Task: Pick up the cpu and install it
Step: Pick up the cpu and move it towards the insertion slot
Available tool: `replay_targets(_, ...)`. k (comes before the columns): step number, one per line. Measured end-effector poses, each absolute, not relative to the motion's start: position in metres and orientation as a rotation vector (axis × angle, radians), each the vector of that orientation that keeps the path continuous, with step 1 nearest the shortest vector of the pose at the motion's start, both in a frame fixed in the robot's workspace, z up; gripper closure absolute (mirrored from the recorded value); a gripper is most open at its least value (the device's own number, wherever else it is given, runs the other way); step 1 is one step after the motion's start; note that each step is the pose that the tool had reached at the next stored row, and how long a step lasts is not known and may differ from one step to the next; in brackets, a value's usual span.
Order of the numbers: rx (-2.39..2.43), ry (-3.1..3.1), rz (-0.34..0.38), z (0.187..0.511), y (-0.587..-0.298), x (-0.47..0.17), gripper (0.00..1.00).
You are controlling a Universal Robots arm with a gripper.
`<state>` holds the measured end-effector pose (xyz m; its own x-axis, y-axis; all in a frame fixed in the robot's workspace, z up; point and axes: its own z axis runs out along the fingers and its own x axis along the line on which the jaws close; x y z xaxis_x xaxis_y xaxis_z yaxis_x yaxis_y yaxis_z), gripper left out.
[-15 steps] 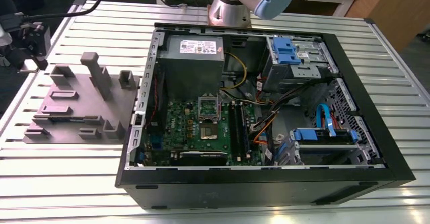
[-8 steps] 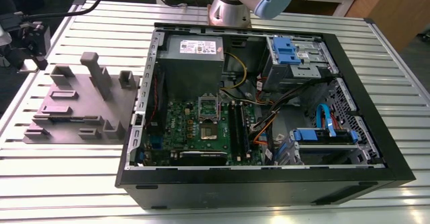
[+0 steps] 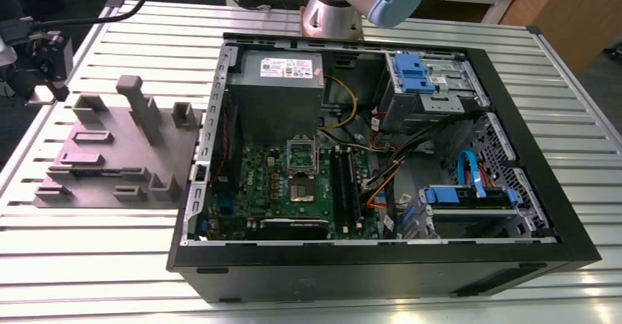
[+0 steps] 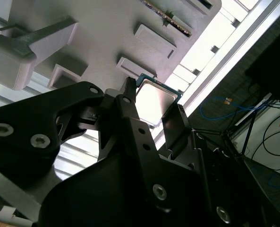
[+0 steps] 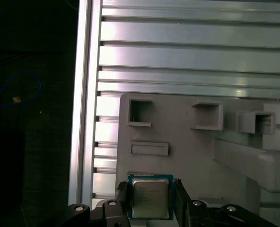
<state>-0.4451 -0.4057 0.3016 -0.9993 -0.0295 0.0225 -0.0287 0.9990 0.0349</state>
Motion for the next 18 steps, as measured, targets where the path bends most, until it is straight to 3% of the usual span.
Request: replay_targets(18,0.045,-3.118,-0.054,0.3092,-0.4057,-0.4451,0.53)
